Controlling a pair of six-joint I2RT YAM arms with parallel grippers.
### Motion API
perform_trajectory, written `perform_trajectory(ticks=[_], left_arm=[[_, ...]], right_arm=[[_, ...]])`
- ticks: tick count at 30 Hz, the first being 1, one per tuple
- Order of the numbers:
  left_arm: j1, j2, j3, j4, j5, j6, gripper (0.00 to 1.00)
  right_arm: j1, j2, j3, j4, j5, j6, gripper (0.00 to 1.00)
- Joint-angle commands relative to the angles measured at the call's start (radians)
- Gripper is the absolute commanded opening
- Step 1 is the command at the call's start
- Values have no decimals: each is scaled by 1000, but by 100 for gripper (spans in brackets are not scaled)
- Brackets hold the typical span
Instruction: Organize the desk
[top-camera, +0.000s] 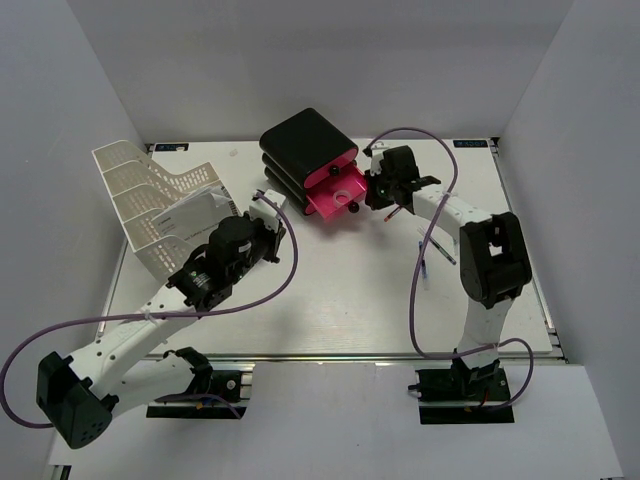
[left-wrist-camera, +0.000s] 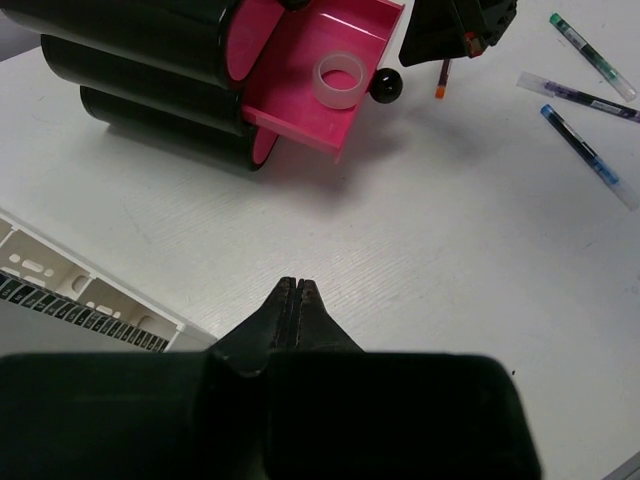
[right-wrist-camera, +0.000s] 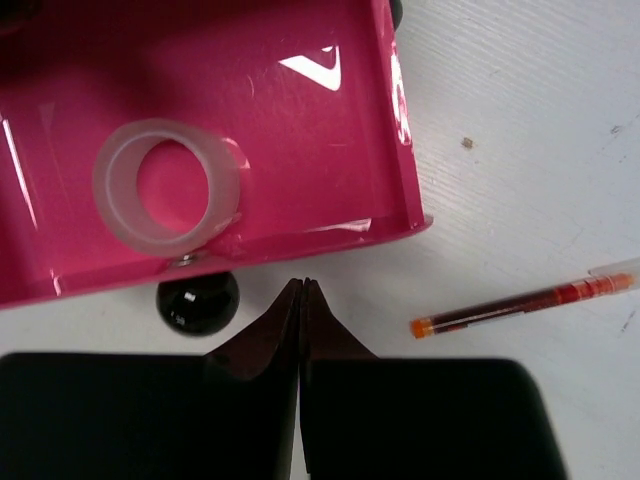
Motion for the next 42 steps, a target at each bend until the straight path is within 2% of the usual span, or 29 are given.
perform_trajectory(ticks=[1, 11, 22, 33, 42], left_arm=[[3, 1, -3, -2, -28, 12, 0], [3, 15, -1, 0, -30, 17, 0], [3, 22, -6, 4, -31, 16, 0], [3, 22, -7, 4, -37, 18, 0], [3, 28, -9, 6, -48, 20, 0]], right_arm=[[2, 29, 45, 98, 29, 106, 0], [4, 44, 11, 283, 9, 307, 0], [5, 185, 180, 229, -106, 399, 0], [4, 262, 255, 293, -206, 479, 0], [-1, 294, 291, 313, -227, 531, 0]])
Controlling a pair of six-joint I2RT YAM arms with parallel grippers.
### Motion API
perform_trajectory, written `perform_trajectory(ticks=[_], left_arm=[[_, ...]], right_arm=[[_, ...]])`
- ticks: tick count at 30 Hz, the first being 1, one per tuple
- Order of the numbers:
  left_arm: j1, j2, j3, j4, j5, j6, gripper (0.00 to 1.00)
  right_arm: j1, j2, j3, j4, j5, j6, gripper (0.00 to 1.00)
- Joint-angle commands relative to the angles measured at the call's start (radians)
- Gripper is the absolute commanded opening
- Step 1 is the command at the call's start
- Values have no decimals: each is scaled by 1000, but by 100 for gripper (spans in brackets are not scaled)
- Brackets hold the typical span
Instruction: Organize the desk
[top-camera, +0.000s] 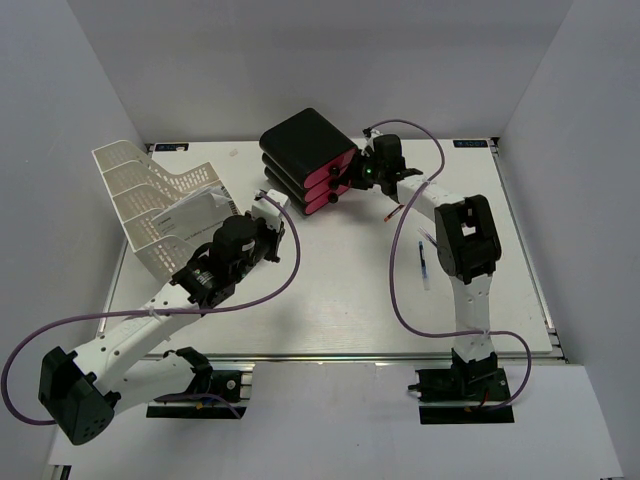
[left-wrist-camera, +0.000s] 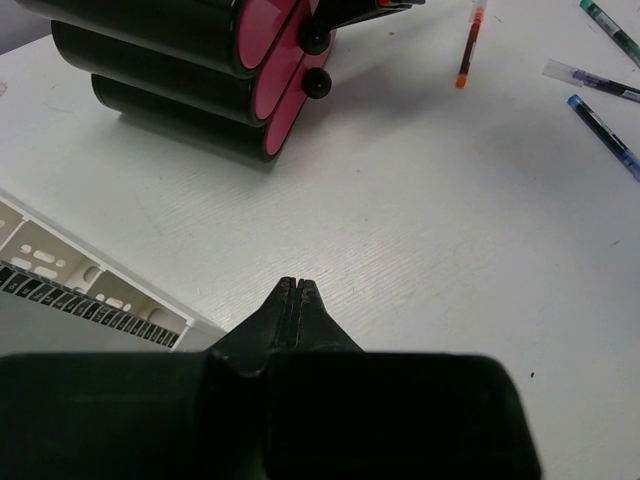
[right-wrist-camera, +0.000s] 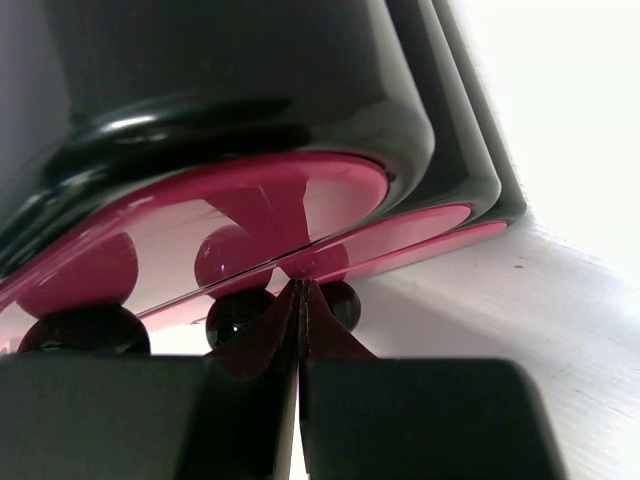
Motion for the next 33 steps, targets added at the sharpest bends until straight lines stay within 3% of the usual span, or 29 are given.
perform_trajectory(ticks=[1, 8, 15, 19, 20, 23, 26, 33], left_arm=[[3, 2, -9, 7, -16, 7, 0], [3, 0, -9, 5, -24, 7, 0], [3, -15, -14, 8, -21, 7, 0], [3, -14, -12, 10, -21, 7, 0], [3, -11, -11, 8, -21, 7, 0], [3, -9, -12, 7, -24, 7, 0], [3, -11, -12, 7, -24, 7, 0], [3, -12, -9, 7, -19, 9, 0]], right_arm=[[3, 11, 48, 64, -46, 43, 0], [-2, -31, -11, 70, -17, 27, 0], [-8, -152, -204, 116, 75, -49, 0], [-8, -149, -235, 125, 36, -43, 18], [-6, -143, -233, 127, 25, -35, 28], [-9, -98, -209, 131, -27, -4, 45], [-12, -59, -187, 144, -67, 31, 55], [-14, -9, -152, 160, -86, 40, 57]])
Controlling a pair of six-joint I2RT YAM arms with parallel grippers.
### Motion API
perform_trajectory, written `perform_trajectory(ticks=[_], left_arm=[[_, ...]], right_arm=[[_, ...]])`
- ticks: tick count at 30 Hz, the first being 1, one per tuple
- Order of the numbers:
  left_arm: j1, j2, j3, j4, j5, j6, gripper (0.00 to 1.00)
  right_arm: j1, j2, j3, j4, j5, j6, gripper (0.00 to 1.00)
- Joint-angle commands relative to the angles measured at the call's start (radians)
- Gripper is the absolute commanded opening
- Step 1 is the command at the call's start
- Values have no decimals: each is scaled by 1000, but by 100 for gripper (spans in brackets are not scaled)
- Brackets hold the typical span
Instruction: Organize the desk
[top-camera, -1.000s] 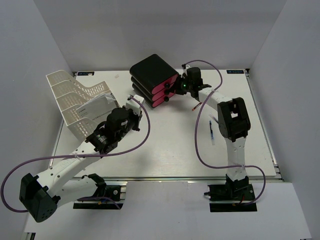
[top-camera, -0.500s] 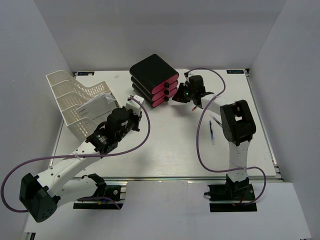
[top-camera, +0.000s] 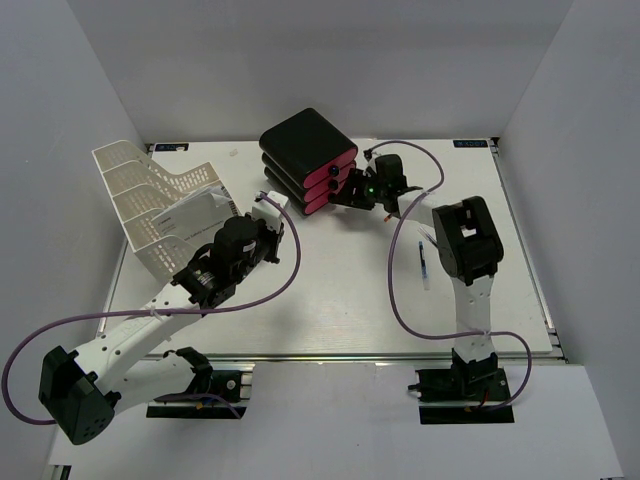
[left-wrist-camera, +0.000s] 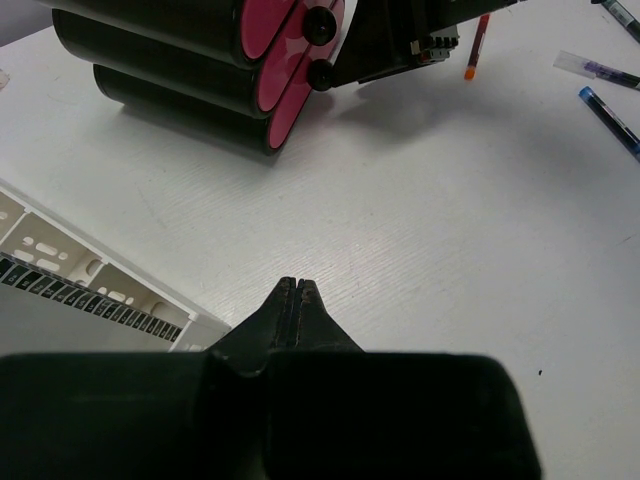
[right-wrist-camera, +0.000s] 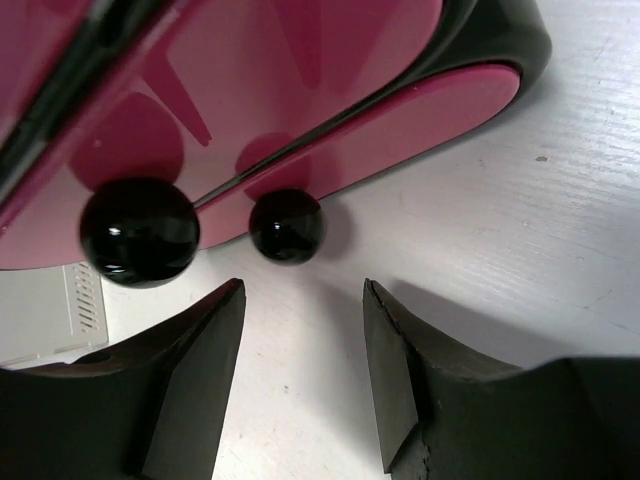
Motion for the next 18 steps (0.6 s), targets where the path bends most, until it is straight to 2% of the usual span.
perform_trajectory(ticks=[1, 18], left_arm=[[3, -16, 2, 6, -4, 7, 0], [3, -13, 4, 4, -7, 7, 0]], right_arm=[[-9, 14, 50, 50, -31, 9, 56], [-9, 111, 85, 170, -112, 40, 57]])
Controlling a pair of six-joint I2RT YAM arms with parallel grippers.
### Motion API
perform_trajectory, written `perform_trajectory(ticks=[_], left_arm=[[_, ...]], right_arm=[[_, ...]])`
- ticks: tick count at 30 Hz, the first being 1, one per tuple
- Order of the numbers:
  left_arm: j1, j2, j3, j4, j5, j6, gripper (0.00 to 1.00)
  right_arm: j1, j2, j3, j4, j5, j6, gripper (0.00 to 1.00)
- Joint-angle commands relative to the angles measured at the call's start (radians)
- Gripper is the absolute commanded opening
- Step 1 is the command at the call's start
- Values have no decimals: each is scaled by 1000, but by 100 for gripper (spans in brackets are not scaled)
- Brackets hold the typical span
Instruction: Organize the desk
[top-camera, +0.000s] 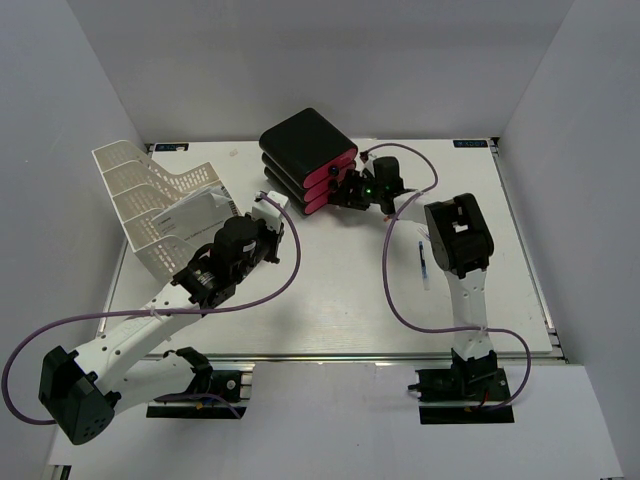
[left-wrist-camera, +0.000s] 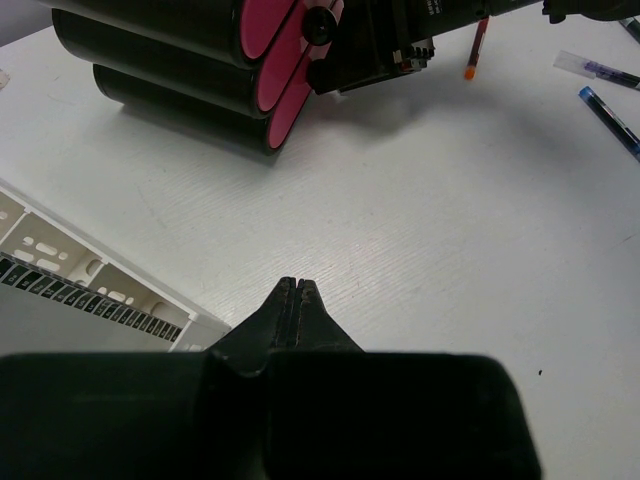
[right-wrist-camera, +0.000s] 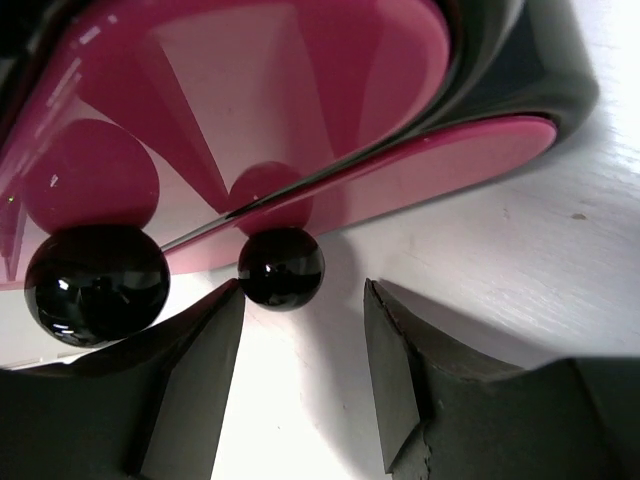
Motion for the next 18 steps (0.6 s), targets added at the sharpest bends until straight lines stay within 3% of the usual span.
perform_trajectory(ticks=[1, 9, 18], left_arm=[[3, -13, 4, 4, -7, 8, 0], [3, -7, 2, 4, -13, 8, 0], [3, -2, 4, 4, -21, 10, 0]], right_arm=[[0, 7, 33, 95, -25, 13, 57], [-2, 31, 13, 181, -54, 42, 53], [-3, 42, -49, 281, -73, 89, 37]])
